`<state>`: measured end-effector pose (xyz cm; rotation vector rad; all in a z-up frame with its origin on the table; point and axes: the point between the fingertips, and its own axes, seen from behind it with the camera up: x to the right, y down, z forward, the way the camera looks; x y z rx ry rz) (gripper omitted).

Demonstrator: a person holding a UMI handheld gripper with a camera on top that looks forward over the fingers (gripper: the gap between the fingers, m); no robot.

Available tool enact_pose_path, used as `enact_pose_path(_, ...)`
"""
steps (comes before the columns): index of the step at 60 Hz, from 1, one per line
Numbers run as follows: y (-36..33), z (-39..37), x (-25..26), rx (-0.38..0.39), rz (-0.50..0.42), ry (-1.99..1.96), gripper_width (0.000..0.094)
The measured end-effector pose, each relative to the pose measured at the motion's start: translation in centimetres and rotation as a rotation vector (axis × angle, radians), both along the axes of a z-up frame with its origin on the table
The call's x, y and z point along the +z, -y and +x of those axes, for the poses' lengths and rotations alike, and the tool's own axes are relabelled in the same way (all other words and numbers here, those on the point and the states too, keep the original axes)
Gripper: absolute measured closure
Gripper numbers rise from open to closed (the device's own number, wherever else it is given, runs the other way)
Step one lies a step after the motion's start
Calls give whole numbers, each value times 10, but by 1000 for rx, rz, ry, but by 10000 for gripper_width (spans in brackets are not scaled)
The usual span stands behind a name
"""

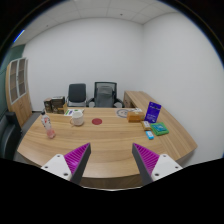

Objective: Pour water

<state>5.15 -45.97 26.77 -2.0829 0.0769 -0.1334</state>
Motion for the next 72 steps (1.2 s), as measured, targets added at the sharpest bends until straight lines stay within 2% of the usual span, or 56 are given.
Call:
enact_pose_path(10, -7, -20, -23, 12, -42, -33, 80)
enact_pose_path(18, -18, -64, -48, 59, -57, -37, 80)
enact_pose_path(31, -44, -194, -95, 192, -104, -50, 77)
enact_pose_path(41, -95, -305, -115, 253, -44, -61, 76)
enact_pose_path(50, -169, -378, -133, 235, 43, -81, 84)
enact_pose_path(60, -250, -410, -172, 181, 63, -95, 91)
enact_pose_path(67, -293, -410, -190, 129, 85, -92, 147)
enact_pose_path(72, -313, -416, -202, 133, 83, -87, 293)
